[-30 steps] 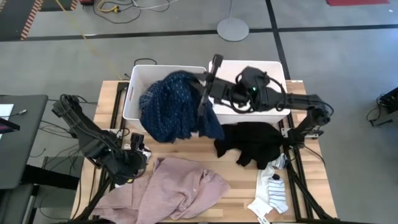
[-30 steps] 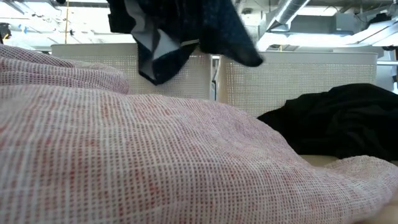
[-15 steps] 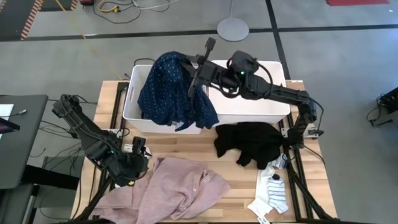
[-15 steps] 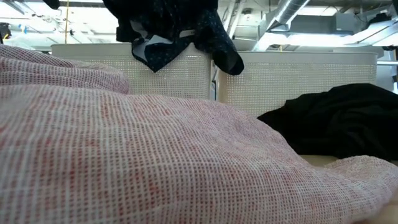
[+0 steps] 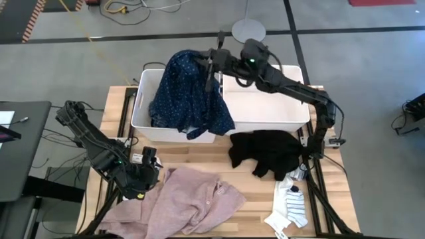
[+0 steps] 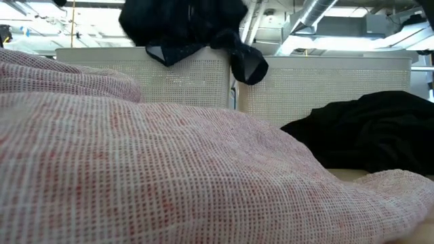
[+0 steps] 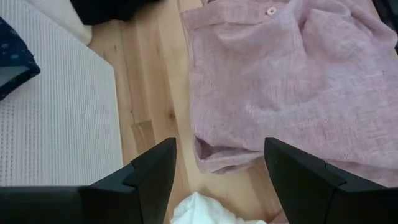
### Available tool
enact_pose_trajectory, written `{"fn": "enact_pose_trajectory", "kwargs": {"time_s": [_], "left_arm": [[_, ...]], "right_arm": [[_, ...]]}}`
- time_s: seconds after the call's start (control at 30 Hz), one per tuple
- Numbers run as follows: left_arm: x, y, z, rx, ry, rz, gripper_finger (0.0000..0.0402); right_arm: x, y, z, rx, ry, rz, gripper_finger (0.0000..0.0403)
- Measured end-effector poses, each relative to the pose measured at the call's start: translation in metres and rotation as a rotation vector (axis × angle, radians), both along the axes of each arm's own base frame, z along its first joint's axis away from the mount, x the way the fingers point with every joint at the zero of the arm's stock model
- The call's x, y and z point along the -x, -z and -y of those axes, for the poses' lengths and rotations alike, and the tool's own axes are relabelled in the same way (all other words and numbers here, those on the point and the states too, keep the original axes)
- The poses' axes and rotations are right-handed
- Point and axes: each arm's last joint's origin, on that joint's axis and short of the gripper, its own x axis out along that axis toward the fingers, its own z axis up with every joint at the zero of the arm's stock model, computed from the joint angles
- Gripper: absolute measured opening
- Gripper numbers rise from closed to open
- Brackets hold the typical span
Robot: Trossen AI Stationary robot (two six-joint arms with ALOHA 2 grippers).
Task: Sort clothes
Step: Put the dark blue shirt into the left white laundry bin
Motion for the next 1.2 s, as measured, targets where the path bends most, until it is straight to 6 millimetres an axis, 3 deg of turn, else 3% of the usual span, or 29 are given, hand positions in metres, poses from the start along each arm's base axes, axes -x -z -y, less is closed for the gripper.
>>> {"fn": "enact_pose_trajectory", "kwargs": {"time_s": [0.4, 0.77, 1.0, 1.2], "left_arm": [[-0.001, 0.0, 0.001, 0.002, 0.008, 0.006, 0.0238], [-0.001, 0.0, 0.001, -0.002, 0.013, 0.005, 0.0238], [0.0, 0.0, 0.001, 0.001, 0.016, 0.002, 0.0238], [0.0, 0.0, 0.001, 0.019, 0.021, -0.011, 0.0238]], "right_arm": [[-0.042, 0.092, 0.036, -0.176, -0.064, -0.421, 0.002], [-0.063, 0.171, 0.044, -0.367, -0.142, -0.762, 0.0048], [-0.064, 0.183, 0.041, -0.42, -0.168, -0.823, 0.0087], [-0.056, 0.164, 0.037, -0.402, -0.172, -0.787, 0.017]]}}
